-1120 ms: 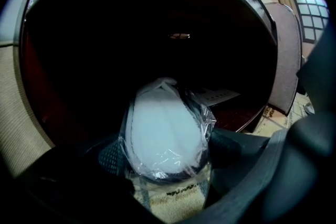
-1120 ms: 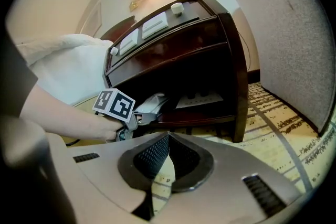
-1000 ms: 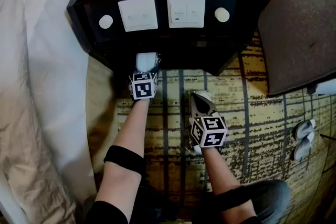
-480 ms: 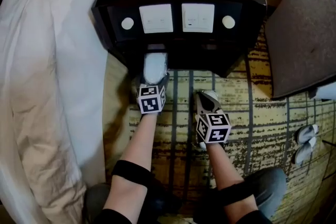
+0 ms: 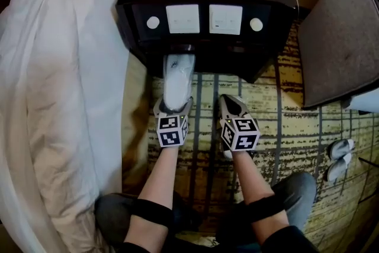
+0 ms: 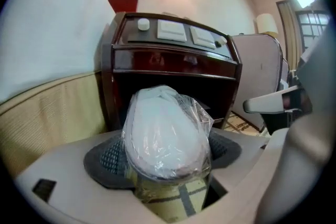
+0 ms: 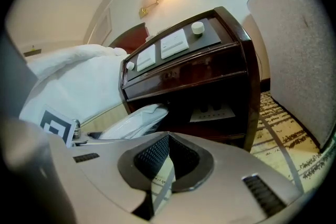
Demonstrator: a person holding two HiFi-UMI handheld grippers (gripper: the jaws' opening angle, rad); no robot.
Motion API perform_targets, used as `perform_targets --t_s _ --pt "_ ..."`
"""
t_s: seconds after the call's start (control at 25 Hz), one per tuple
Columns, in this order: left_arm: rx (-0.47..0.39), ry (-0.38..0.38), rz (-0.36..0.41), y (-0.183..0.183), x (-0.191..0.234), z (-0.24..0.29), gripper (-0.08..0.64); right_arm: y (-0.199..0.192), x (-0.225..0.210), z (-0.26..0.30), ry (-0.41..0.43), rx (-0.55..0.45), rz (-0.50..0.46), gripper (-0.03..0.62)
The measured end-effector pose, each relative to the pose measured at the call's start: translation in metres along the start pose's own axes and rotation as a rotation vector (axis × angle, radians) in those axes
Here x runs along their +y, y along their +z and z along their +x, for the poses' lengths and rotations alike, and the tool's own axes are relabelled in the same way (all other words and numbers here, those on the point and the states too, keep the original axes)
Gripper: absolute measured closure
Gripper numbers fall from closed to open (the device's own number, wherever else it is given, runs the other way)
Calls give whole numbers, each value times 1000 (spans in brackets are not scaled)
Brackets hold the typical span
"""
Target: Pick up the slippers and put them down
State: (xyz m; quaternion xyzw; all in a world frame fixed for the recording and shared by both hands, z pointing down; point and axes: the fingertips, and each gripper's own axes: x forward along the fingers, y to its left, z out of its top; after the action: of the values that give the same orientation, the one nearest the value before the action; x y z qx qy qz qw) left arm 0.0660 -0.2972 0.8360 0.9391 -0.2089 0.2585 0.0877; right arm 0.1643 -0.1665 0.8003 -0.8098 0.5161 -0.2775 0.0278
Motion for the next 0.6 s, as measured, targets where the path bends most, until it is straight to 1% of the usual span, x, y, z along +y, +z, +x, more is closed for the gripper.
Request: perform_targets --t_s 0.12,0.32,0.48,0.6 --pt "-2 14 -35 -12 -4 -23 158 1 -2 -3 -4 2 -1 591" --pt "7 20 -58 -32 -12 -60 158 0 -1 -5 -6 9 -3 591" --pt "12 31 -43 -53 -14 -79 160 -1 -2 -5 -6 11 -6 591" --pt "14 21 -34 -64 -23 -84 160 -6 -2 -6 -9 16 -6 591"
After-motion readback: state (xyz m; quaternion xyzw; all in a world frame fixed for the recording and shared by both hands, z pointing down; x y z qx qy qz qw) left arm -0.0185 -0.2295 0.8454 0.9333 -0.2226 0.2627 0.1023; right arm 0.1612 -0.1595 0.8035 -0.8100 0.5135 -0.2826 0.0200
